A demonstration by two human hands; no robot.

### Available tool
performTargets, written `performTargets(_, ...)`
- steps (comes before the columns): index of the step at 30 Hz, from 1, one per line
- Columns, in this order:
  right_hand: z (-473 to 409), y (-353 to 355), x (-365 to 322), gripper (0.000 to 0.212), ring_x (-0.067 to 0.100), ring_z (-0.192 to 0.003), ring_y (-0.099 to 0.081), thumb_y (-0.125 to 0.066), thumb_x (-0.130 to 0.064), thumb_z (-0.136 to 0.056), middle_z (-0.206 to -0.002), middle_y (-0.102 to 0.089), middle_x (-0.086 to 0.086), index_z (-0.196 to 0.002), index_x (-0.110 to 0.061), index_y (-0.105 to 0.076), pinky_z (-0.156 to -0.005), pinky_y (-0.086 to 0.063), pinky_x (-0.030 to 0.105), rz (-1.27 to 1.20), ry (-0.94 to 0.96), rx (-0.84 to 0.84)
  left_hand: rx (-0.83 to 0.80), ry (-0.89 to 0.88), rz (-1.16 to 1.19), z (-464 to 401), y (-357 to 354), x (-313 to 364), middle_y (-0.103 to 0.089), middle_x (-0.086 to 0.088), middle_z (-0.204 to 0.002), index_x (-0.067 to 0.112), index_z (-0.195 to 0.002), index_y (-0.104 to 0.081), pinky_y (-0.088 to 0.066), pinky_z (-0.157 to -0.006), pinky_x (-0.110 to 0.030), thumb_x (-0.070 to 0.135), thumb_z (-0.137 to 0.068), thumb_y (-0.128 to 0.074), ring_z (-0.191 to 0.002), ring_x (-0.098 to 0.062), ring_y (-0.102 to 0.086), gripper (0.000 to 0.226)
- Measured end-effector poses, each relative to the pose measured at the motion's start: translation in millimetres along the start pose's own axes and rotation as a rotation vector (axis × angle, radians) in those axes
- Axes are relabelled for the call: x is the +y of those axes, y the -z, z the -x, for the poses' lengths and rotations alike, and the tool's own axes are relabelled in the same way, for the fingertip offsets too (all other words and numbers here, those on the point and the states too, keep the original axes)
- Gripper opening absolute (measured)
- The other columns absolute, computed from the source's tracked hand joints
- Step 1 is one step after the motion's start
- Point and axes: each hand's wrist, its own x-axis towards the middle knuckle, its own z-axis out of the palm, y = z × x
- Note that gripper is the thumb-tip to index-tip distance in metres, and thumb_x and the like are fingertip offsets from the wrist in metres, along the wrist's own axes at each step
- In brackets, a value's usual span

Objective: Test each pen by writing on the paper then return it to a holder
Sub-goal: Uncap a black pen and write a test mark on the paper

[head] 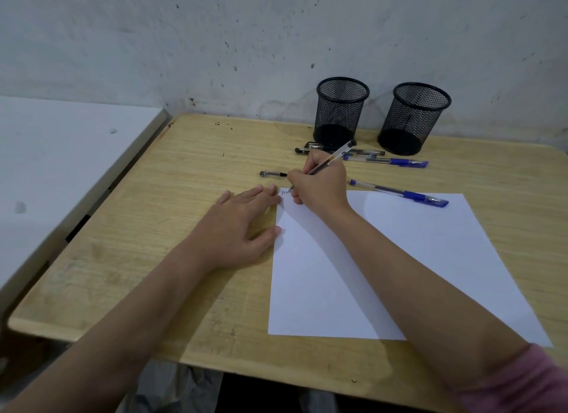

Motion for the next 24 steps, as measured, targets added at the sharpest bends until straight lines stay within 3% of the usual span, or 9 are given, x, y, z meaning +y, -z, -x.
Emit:
performTargets(3, 1.7, 1.9, -0.7, 0.031, 0.024, -0.042, -0.055, -0.058, 0.005, -0.073, -0.05, -0.047, 0.013, -0.058, -0.012, -0.038, -0.037, -0.044, 0.022, -0.028, -0.03, 0.016, 0.043, -0.008, 0.024, -6.1, 2.5, -2.4, -0.044, 0.011, -0.143, 0.028, -0.131, -0.049, -0.028, -0.109, -0.04, 0.052, -0.076, -0.045, -0.133, -0.006, -0.037, 0.06)
performTargets(6, 0.4, 5.8, -0.6, 0.028, 0.015, -0.041, -0.06, -0.062, 0.003, -0.076, -0.054, -0.054, 0.014, -0.062, -0.01, -0.042, -0.039, -0.047, 0.022, -0.13, -0.067, 0.075, 0.205, -0.04, -0.021, -20.1, 2.8, -2.4, -0.067, 0.002, -0.117, 0.02, -0.114, -0.063, -0.051, -0.085, -0.039, 0.035, -0.079, -0.053, -0.103, -0.022, -0.06, 0.039)
performTargets(10, -1.9, 7.4, 0.4, 0.029, 0.016, -0.055, -0.068, -0.07, -0.006, -0.082, -0.063, -0.06, 0.014, -0.064, -0.011, -0.047, -0.055, -0.057, 0.032, -0.296, -0.024, 0.066, 0.364, -0.01, -0.046, -46.2, 2.5, -2.0, -0.07, -0.006, -0.107, 0.011, -0.109, -0.066, -0.049, -0.084, -0.038, 0.02, -0.081, -0.056, -0.097, -0.028, -0.061, 0.031)
performTargets(12, 0.0, 7.6, -2.7, 0.023, 0.02, -0.063, -0.07, -0.067, -0.004, -0.083, -0.067, -0.062, 0.013, -0.067, -0.008, -0.051, -0.065, -0.06, 0.037, -0.345, 0.001, 0.058, 0.328, 0.048, -0.066, -57.6, 2.2, -3.9, -0.068, -0.008, -0.104, 0.011, -0.112, -0.065, -0.05, -0.08, -0.043, 0.015, -0.079, -0.054, -0.096, -0.031, -0.059, 0.034)
performTargets(14, 0.7, 9.2, -7.4, 0.018, 0.022, -0.069, -0.07, -0.064, 0.0, -0.084, -0.07, -0.064, 0.012, -0.071, -0.006, -0.054, -0.068, -0.06, 0.033, -0.399, 0.02, 0.055, 0.292, 0.096, -0.077, -64.8, 1.5, -4.0, -0.066, -0.007, -0.1, 0.013, -0.109, -0.066, -0.05, -0.075, -0.044, 0.01, -0.079, -0.055, -0.093, -0.031, -0.058, 0.032)
performTargets(17, 1.5, 14.1, -17.0, 0.013, 0.024, -0.076, -0.067, -0.069, -0.002, -0.081, -0.081, -0.067, 0.021, -0.076, -0.008, -0.058, -0.073, -0.057, 0.042, -0.396, 0.05, 0.057, 0.296, 0.11, -0.076, -68.0, 0.2, -3.2, -0.065, -0.005, -0.095, 0.014, -0.101, -0.071, -0.049, -0.072, -0.041, 0.009, -0.081, -0.057, -0.088, -0.027, -0.057, 0.025)
performTargets(19, 3.1, 19.6, -22.4, 0.013, 0.021, -0.074, -0.065, -0.073, -0.008, -0.079, -0.085, -0.067, 0.022, -0.079, -0.01, -0.06, -0.066, -0.058, 0.038, -0.334, 0.043, 0.052, 0.309, 0.109, -0.049, -67.9, 1.6, -3.0, -0.066, -0.005, -0.093, 0.014, -0.098, -0.071, -0.049, -0.073, -0.041, 0.008, -0.081, -0.057, -0.088, -0.026, -0.058, 0.023)
performTargets(22, 7.6, 32.7, -28.1, 0.011, 0.009, -0.063, -0.063, -0.077, -0.013, -0.076, -0.076, -0.069, 0.008, -0.081, -0.012, -0.066, -0.049, -0.053, 0.024, -0.235, 0.07, 0.018, 0.382, 0.137, 0.108, -64.2, 8.4, 4.9, -0.07, -0.005, -0.096, 0.012, -0.099, -0.071, -0.051, -0.079, -0.035, 0.008, -0.082, -0.061, -0.089, -0.02, -0.062, 0.019)
performTargets(24, 10.9, 41.3, -30.8, 0.009, 0.003, -0.06, -0.062, -0.076, -0.013, -0.077, -0.074, -0.068, 0.003, -0.084, -0.013, -0.07, -0.046, -0.05, 0.021, -0.207, 0.083, -0.003, 0.44, 0.159, 0.229, -61.7, 13.9, 14.3, -0.071, -0.004, -0.095, 0.011, -0.098, -0.071, -0.051, -0.08, -0.029, 0.011, -0.082, -0.065, -0.085, -0.016, -0.064, 0.017)
